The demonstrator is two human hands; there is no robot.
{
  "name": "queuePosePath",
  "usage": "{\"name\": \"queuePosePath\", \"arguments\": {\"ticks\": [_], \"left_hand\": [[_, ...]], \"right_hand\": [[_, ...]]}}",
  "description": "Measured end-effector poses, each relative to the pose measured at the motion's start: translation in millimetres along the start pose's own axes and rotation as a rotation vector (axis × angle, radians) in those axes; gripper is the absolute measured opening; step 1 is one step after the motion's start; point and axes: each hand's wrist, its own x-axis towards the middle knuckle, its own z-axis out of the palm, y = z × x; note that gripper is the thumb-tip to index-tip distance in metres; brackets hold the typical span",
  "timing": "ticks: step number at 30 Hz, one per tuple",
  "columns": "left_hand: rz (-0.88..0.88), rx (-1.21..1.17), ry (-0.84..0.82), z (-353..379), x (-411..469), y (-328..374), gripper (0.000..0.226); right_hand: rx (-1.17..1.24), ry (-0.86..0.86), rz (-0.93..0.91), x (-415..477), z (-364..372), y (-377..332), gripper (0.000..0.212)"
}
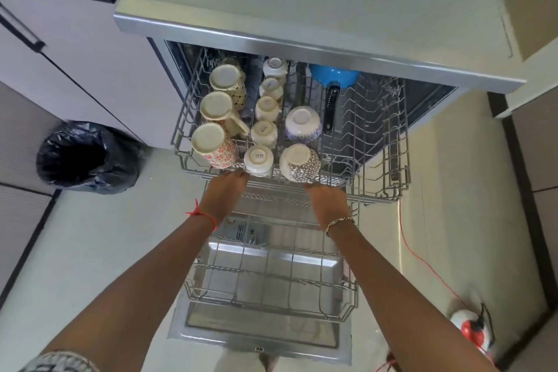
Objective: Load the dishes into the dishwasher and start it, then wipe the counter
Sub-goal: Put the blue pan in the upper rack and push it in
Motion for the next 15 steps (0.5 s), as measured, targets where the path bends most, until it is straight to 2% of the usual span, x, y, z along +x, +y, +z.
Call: {"name": "queuePosePath", "arguments": {"ticks": [5, 7, 9, 13, 15], "left_hand": [[0.033, 0.026, 0.028, 5, 30, -8, 0.044], [0.021, 0.032, 0.057, 4, 45, -16, 0.047], [0.012, 0.028, 0.053, 1, 63, -25, 0.044], [0.014, 0.051, 0.026, 0, 102, -36, 0.039], [0.031, 0.056, 0.033, 3, 123, -41, 0.029]], "right_hand": [[0.028, 0.082, -0.021, 29, -2, 16, 0.030], [-0.005, 0.109, -0.007, 43, -7, 18, 0.033], [0.040, 0.083, -0.022, 57, -15, 16, 0.029], [0.075, 0.137, 0.058, 95, -26, 30, 0.029], [0.048, 0.126, 0.082, 116, -31, 41, 0.030]]}}
